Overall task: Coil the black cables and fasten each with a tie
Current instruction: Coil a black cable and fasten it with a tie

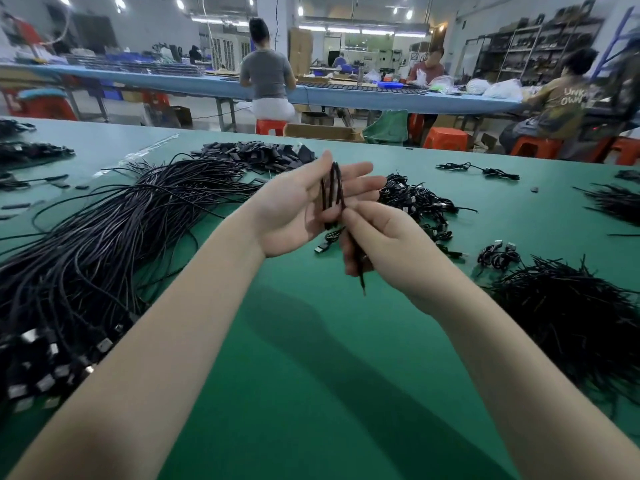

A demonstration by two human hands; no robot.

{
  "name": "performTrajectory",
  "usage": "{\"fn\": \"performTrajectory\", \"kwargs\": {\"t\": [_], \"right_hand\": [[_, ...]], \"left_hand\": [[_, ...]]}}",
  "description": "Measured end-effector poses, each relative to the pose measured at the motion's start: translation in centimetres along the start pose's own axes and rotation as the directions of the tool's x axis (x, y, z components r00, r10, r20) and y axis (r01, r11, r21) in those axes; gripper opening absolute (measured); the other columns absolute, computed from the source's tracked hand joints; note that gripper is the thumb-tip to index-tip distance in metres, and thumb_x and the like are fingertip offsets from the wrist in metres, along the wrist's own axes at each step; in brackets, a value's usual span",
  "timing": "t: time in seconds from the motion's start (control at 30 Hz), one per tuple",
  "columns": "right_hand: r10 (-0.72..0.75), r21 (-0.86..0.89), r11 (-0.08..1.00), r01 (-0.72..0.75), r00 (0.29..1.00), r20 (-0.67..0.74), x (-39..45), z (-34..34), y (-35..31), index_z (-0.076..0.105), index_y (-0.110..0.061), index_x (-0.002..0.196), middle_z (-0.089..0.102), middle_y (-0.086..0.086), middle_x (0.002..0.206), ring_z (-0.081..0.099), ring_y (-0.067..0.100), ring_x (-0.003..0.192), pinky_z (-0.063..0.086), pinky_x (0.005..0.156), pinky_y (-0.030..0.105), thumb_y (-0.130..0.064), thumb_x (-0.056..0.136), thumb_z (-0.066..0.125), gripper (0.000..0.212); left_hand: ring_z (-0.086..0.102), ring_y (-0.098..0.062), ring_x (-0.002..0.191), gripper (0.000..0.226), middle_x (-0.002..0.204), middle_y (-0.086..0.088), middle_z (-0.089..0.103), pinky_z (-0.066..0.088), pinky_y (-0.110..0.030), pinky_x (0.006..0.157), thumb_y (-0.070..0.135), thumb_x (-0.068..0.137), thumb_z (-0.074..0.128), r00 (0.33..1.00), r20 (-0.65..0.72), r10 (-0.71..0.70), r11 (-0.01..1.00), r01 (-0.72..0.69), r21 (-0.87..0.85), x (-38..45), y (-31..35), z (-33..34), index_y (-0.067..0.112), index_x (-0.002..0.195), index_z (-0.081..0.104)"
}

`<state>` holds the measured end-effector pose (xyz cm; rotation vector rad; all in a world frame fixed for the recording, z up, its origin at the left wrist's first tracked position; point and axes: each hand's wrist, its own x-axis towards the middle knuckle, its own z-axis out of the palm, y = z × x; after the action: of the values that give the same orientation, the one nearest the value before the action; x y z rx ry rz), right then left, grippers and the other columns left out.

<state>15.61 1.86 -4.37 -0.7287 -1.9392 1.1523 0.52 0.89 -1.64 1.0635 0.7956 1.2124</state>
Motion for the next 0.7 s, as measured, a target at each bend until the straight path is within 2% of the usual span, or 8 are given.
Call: {"fn": "performTrajectory", "kwargs": {"t": [0.07, 0.13, 0.23, 0.3, 0.4, 0.47, 0.57, 0.7], "right_hand": [[0.047, 0.035, 0.998, -0.048, 0.999, 0.024, 0.0, 0.0, 0.6, 0.066, -0.018, 0.087, 0.059, -0.009, 0.058, 0.056, 0.01, 0.055, 0.051, 0.063, 0.031, -0.021, 0.101, 0.046, 0.025], [0.105, -0.045, 0.994, -0.103, 0.993, 0.054, -0.1, -0.4, 1.4, 0.07, -0.018, 0.087, 0.066, -0.007, 0.063, 0.061, 0.009, 0.064, 0.049, 0.07, 0.03, -0.024, 0.1, 0.049, 0.025], [0.214, -0.113, 0.973, -0.201, 0.969, 0.121, -0.2, -1.1, 2.4, 0.071, -0.024, 0.101, 0.074, -0.009, 0.092, 0.066, 0.011, 0.091, 0.048, 0.085, 0.029, -0.029, 0.099, 0.05, 0.022], [0.253, 0.07, 0.962, -0.263, 0.96, 0.124, 0.0, -1.6, 2.5, 0.067, -0.027, 0.111, 0.073, -0.007, 0.104, 0.065, 0.012, 0.105, 0.048, 0.093, 0.034, -0.022, 0.099, 0.051, 0.021], [0.285, 0.507, 0.799, -0.322, 0.946, 0.152, 0.5, -2.1, 1.9, 0.066, -0.018, 0.108, 0.074, 0.001, 0.091, 0.071, 0.016, 0.089, 0.055, 0.087, 0.034, -0.016, 0.099, 0.048, 0.02], [0.275, 0.51, 0.807, -0.298, 0.954, 0.122, 0.5, -2.0, 1.8, 0.071, -0.019, 0.089, 0.069, -0.003, 0.073, 0.069, 0.011, 0.069, 0.056, 0.079, 0.029, -0.025, 0.09, 0.061, 0.012], [0.29, 0.446, 0.855, -0.266, 0.957, 0.015, 0.4, -1.8, 2.4, 0.075, -0.02, 0.067, 0.069, -0.003, 0.071, 0.064, 0.005, 0.061, 0.056, 0.074, 0.023, -0.02, 0.085, 0.067, 0.02], [0.254, 0.387, 0.899, -0.205, 0.964, -0.081, 0.6, -1.9, 2.6, 0.074, -0.02, 0.077, 0.07, -0.004, 0.071, 0.06, 0.003, 0.059, 0.055, 0.074, 0.022, -0.023, 0.089, 0.064, 0.016]], "left_hand": [[0.069, -0.013, 0.095, 0.048, 0.093, 0.002, 0.073, 0.055, -0.021, 0.074, 0.04, 0.104, 0.024, 0.997, -0.016, 0.078, 0.996, -0.079, -0.037, -0.1, 0.1, 0.2, 0.014, 0.111, 0.063], [0.067, -0.01, 0.073, 0.04, 0.066, 0.009, 0.063, 0.054, -0.021, 0.065, 0.038, 0.104, 0.029, 0.989, -0.064, 0.133, 0.984, -0.139, -0.108, -0.2, 0.3, 0.5, 0.016, 0.095, 0.061], [0.043, -0.005, 0.048, 0.035, 0.052, 0.011, 0.038, 0.04, -0.017, 0.051, 0.039, 0.104, 0.03, 0.99, -0.061, 0.13, 0.978, -0.139, -0.158, -0.2, 0.5, 0.6, 0.021, 0.082, 0.051], [0.033, -0.002, 0.043, 0.035, 0.049, 0.011, 0.033, 0.031, -0.015, 0.046, 0.039, 0.104, 0.029, 0.996, -0.021, 0.091, 0.976, -0.093, -0.194, -0.2, 0.4, 0.7, 0.022, 0.079, 0.047], [0.032, -0.001, 0.042, 0.035, 0.049, 0.011, 0.034, 0.031, -0.014, 0.044, 0.038, 0.103, 0.029, 0.999, 0.027, 0.029, 0.982, -0.023, -0.19, 0.0, -0.4, 1.3, 0.021, 0.076, 0.043], [0.04, -0.003, 0.047, 0.035, 0.052, 0.011, 0.041, 0.039, -0.015, 0.048, 0.038, 0.103, 0.03, 0.999, 0.041, -0.007, 0.992, 0.012, -0.128, 0.1, -1.0, 1.8, 0.021, 0.077, 0.043], [0.061, -0.01, 0.061, 0.036, 0.064, 0.004, 0.061, 0.052, -0.021, 0.064, 0.034, 0.104, 0.032, 0.999, 0.015, -0.045, 0.999, 0.045, 0.016, 0.0, -1.0, 2.0, 0.017, 0.076, 0.048], [0.058, -0.008, 0.065, 0.038, 0.069, 0.008, 0.062, 0.041, -0.029, 0.074, 0.04, 0.103, 0.037, 0.989, -0.15, -0.001, 0.889, 0.07, 0.453, -0.4, -0.2, 1.5, 0.021, 0.073, 0.052]]}}
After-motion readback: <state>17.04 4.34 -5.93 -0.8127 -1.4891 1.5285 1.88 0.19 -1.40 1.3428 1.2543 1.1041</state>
